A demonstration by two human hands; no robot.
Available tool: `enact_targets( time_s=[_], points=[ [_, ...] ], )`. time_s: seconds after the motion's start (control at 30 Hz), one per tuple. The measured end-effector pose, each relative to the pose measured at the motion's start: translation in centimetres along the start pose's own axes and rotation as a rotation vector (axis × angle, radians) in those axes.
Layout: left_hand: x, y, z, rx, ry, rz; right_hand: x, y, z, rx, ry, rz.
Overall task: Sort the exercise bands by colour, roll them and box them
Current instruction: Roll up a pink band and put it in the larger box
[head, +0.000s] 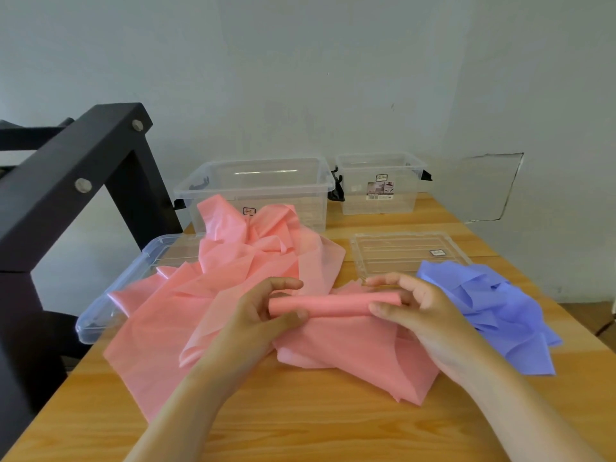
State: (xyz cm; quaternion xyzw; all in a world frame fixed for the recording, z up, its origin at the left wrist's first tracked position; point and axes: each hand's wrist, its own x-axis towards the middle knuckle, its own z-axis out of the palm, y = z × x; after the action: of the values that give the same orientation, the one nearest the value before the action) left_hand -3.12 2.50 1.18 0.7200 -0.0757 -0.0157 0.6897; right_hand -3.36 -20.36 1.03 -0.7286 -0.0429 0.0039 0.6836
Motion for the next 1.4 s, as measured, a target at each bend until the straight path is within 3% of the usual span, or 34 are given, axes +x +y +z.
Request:
enact_targets(
  time_s=[0.43, 0.63, 0.9, 1.1, 1.3, 1.4],
  points=[
    [-0.37, 0.42, 0.02, 0.023, -0.093, 0.038, -0.09, -0.41, -0.09, 0.094, -0.035, 0.032],
    [-0.13, 0.02, 0.05, 0.164, 0.014, 0.032, 0.01, -0.15, 0.13, 0.004, 0.039, -0.008],
    [-0.19, 0.26, -0.06, 0.008, -0.059, 0.027, 0.08, -0.23, -0.01, 0.265, -0.082, 0.059],
    [-0.29, 0.5, -0.31, -0.075, -0.114, -0.017, -0.23, -0.7, -0.14, 0.21, -0.086, 0.033],
    [0.02, -0.16, -0.28, 0.119, -0.018, 0.064, -0.04, -0.36, 0.03, 0.141, -0.051, 0.016],
    [0.03, -0.3, -0.21, 0.057, -0.046, 0.036, 0.21, -0.05, -0.18, 0.155, -0.049, 0.051]
  ],
)
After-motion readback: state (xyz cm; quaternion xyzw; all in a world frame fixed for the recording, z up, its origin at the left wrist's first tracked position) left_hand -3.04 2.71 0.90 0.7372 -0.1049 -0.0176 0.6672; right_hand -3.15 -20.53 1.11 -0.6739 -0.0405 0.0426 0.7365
